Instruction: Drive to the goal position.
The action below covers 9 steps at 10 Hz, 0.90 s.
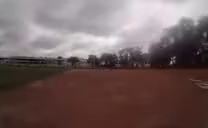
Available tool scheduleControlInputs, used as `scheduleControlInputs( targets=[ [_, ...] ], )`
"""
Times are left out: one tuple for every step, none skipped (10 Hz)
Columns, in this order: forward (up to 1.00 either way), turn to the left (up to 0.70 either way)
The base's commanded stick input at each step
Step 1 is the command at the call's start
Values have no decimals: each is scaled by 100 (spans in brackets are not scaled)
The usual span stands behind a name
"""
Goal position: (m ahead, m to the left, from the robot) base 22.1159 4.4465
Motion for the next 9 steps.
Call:
scheduleControlInputs(
  targets=[
    [70, 0],
    [70, 0],
    [70, 0],
    [70, 0],
    [70, 0],
    [70, 0],
    [70, 0],
    [70, 0],
    [70, 0]
  ],
)
